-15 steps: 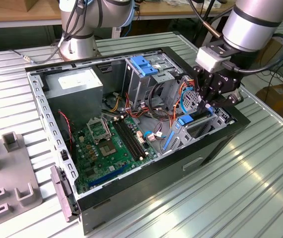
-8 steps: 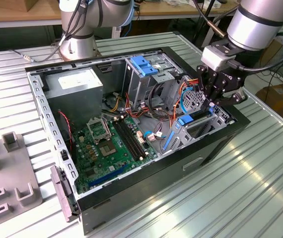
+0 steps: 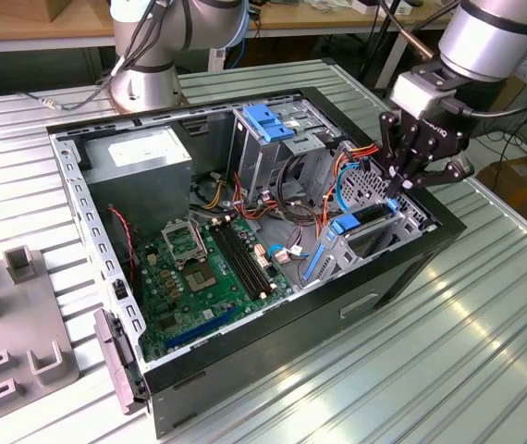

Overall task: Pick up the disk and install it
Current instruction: 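Insert the first disk wire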

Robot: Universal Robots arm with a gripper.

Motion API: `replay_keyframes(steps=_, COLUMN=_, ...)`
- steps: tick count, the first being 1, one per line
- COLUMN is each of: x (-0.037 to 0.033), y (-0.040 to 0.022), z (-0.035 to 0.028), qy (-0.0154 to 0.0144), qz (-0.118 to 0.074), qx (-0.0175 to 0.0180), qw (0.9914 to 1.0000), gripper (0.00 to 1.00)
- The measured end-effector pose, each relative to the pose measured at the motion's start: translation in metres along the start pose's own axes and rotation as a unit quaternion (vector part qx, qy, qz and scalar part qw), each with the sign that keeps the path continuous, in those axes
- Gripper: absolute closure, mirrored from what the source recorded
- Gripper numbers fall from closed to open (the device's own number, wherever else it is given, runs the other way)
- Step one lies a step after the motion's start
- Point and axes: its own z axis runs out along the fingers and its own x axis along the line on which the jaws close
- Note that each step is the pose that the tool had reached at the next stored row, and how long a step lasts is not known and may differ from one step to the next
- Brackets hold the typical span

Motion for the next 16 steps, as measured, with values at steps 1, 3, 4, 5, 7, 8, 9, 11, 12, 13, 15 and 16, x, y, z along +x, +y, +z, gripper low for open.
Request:
replay_keyframes(steps=1, x=-0.0010, y=-0.0009, z=-0.0019, qy=0.0000, qz=0.000, qx=0.0000, qw=1.00000, gripper=0.89)
replay_keyframes(steps=3, x=-0.0059, y=-0.0031, z=-0.0047, qy=0.0002, qz=0.000, qx=0.0000, qw=1.00000, gripper=0.89)
replay_keyframes(steps=4, x=-0.0089, y=-0.0038, z=-0.0050, qy=0.0003, qz=0.000, qx=0.0000, qw=1.00000, gripper=0.89)
replay_keyframes(steps=5, x=-0.0136, y=-0.0051, z=-0.0051, qy=0.0004, qz=0.000, qx=0.0000, qw=1.00000, gripper=0.89)
replay_keyframes(steps=7, x=-0.0235, y=-0.0074, z=-0.0053, qy=0.0005, qz=0.000, qx=0.0000, qw=1.00000, gripper=0.89)
replay_keyframes(steps=8, x=-0.0278, y=-0.0083, z=-0.0053, qy=0.0006, qz=0.000, qx=0.0000, qw=1.00000, gripper=0.89)
replay_keyframes(steps=9, x=-0.0351, y=-0.0099, z=-0.0054, qy=0.0007, qz=0.000, qx=0.0000, qw=1.00000, gripper=0.89)
replay_keyframes(steps=11, x=-0.0432, y=-0.0119, z=-0.0055, qy=0.0011, qz=0.000, qx=0.0000, qw=1.00000, gripper=0.89)
replay_keyframes(steps=12, x=-0.0477, y=-0.0130, z=-0.0056, qy=0.0015, qz=0.000, qx=-0.0001, qw=1.00000, gripper=0.89)
replay_keyframes(steps=13, x=-0.0516, y=-0.0141, z=-0.0058, qy=0.0020, qz=0.000, qx=-0.0001, qw=1.00000, gripper=0.89)
replay_keyframes(steps=15, x=-0.0601, y=-0.0167, z=-0.0059, qy=0.0030, qz=0.000, qx=-0.0001, qw=1.00000, gripper=0.89)
replay_keyframes(steps=16, x=-0.0636, y=-0.0178, z=-0.0059, qy=0.0034, qz=0.000, qx=-0.0001, qw=0.99999, gripper=0.89)
